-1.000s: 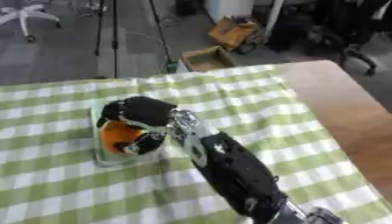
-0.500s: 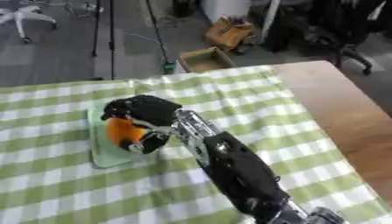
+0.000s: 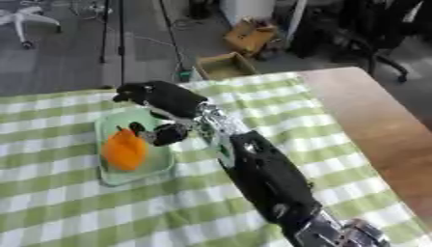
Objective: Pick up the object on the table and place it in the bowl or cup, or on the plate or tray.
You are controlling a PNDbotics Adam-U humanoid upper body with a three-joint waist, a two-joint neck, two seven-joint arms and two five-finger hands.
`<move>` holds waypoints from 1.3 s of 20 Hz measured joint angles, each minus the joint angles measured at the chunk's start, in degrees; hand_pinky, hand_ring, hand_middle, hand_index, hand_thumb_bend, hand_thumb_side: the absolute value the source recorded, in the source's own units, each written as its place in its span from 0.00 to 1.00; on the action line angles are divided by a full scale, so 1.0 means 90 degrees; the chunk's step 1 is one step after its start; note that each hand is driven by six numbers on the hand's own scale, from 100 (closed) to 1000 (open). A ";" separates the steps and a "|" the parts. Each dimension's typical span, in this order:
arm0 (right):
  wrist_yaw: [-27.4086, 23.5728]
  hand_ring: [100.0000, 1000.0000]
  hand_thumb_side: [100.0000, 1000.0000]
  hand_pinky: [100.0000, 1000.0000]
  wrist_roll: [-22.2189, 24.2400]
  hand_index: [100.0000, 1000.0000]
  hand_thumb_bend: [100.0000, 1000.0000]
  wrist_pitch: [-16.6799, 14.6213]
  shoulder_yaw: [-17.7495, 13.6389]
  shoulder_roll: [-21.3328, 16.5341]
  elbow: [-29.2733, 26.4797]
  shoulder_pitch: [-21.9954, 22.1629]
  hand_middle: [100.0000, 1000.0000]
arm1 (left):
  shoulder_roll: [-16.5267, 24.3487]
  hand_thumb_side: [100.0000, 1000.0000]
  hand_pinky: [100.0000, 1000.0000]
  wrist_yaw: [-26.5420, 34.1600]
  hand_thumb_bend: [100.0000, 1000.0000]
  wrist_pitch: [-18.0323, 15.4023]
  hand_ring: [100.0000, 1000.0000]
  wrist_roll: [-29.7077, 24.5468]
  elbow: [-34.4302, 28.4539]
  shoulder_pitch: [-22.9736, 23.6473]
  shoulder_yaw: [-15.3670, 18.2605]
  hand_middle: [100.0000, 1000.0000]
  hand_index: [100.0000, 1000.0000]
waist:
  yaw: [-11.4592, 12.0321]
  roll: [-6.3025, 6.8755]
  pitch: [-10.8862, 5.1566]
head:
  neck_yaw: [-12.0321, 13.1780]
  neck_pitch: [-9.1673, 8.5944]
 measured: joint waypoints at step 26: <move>-0.6114 0.70 0.30 0.64 0.0282 0.92 0.00 0.1717 -0.1040 -0.1568 -0.5534 0.3690 0.79 | -0.0021 0.84 0.75 -0.0180 0.31 0.0088 0.71 0.0233 0.0000 0.0146 0.0200 0.78 0.89 | -0.0757 0.0001 0.0000 | 0.0670 0.0016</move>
